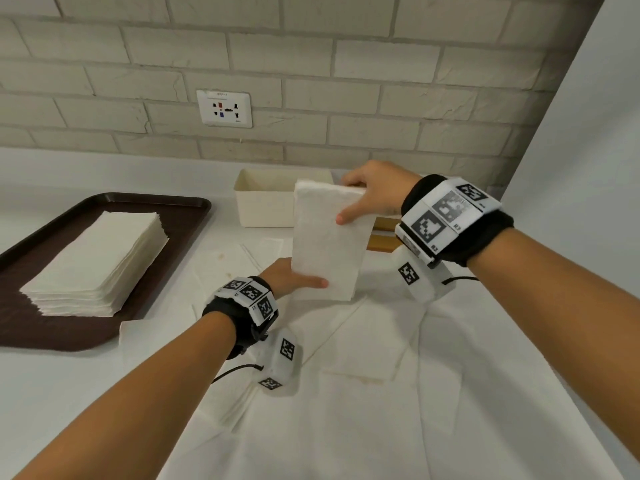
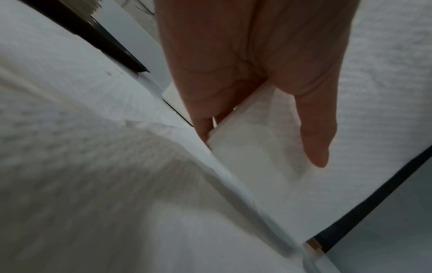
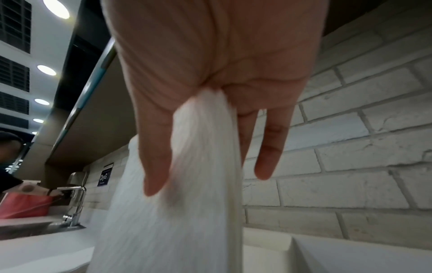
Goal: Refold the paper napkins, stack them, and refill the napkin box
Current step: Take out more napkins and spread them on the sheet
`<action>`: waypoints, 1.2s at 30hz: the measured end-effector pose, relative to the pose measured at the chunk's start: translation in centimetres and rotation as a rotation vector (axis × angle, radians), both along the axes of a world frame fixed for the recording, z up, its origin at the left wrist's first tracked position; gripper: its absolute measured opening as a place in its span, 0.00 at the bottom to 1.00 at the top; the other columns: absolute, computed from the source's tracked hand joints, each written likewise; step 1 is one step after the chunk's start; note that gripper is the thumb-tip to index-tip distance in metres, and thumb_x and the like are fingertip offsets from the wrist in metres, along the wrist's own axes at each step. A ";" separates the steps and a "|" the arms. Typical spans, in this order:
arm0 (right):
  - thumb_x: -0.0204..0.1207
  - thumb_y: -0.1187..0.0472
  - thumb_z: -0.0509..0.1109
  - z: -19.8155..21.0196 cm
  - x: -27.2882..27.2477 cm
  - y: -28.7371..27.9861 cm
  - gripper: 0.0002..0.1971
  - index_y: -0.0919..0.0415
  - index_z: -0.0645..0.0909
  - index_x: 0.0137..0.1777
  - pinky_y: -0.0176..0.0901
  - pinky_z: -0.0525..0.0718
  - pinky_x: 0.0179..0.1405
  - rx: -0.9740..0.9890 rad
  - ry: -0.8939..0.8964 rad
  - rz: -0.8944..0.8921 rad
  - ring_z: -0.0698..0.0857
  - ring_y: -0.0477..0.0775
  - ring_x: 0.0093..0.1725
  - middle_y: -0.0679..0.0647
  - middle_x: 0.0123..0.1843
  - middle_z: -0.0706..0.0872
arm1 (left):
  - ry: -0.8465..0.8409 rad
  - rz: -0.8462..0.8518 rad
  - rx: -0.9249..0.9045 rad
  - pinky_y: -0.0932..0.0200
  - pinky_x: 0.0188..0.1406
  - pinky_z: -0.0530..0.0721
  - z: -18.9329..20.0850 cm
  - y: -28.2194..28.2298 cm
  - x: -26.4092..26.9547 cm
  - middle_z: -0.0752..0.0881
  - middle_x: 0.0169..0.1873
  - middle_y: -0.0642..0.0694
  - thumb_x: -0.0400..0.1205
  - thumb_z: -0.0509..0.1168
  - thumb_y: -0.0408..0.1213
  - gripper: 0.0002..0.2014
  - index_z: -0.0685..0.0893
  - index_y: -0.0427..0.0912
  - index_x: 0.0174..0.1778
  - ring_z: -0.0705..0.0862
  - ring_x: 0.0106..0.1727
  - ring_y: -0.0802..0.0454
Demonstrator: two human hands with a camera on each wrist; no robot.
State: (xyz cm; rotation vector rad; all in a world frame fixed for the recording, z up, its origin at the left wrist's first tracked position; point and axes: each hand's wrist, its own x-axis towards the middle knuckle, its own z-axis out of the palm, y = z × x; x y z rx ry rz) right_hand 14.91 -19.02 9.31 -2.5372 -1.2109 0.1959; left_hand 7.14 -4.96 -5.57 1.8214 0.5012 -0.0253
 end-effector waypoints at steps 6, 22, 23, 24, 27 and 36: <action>0.72 0.58 0.74 -1.9 -0.2 0.1 0.17 0.61 0.82 0.60 0.41 0.73 0.46 -0.138 -0.009 0.003 0.78 0.50 0.47 0.51 0.48 0.80 | 0.027 -0.003 0.007 0.56 0.62 0.78 -0.7 -0.7 0.1 0.84 0.55 0.45 0.72 0.76 0.35 0.23 0.80 0.40 0.63 0.81 0.57 0.47; 0.59 0.63 0.81 -12.1 3.4 -8.0 0.26 0.59 0.80 0.59 0.48 0.83 0.61 0.403 0.860 -0.421 0.85 0.54 0.55 0.59 0.63 0.84 | -0.123 0.080 -0.292 0.60 0.47 0.83 -1.4 1.2 -0.1 0.86 0.45 0.44 0.74 0.69 0.22 0.12 0.82 0.41 0.49 0.84 0.50 0.46; 0.49 0.56 0.86 -13.0 3.7 -8.2 0.38 0.59 0.79 0.62 0.53 0.80 0.67 0.353 0.862 -0.433 0.84 0.57 0.60 0.59 0.63 0.84 | -0.072 0.065 -0.270 0.57 0.51 0.82 -2.0 1.0 -0.1 0.86 0.48 0.42 0.73 0.71 0.23 0.14 0.82 0.40 0.52 0.83 0.52 0.45; 0.38 0.50 0.87 -14.0 4.2 -8.3 0.51 0.58 0.77 0.67 0.55 0.78 0.69 0.338 0.868 -0.439 0.83 0.58 0.62 0.58 0.64 0.84 | -0.030 0.062 -0.260 0.54 0.54 0.82 -2.5 0.9 0.0 0.85 0.50 0.42 0.73 0.71 0.24 0.16 0.81 0.40 0.55 0.83 0.54 0.44; 0.31 0.45 0.88 -15.7 5.6 -8.3 0.56 0.53 0.76 0.68 0.58 0.78 0.69 0.380 0.895 -0.473 0.83 0.59 0.63 0.57 0.63 0.85 | 0.012 0.063 -0.208 0.51 0.59 0.81 -3.2 0.8 0.3 0.86 0.53 0.42 0.72 0.74 0.28 0.17 0.82 0.38 0.56 0.84 0.56 0.44; 0.61 0.64 0.80 -14.0 4.9 -7.5 0.27 0.64 0.79 0.62 0.52 0.79 0.67 0.580 0.978 -0.461 0.83 0.58 0.61 0.58 0.60 0.85 | -0.125 0.145 -0.287 0.45 0.67 0.79 -2.0 1.5 1.0 0.88 0.50 0.41 0.74 0.72 0.29 0.10 0.85 0.39 0.51 0.85 0.59 0.39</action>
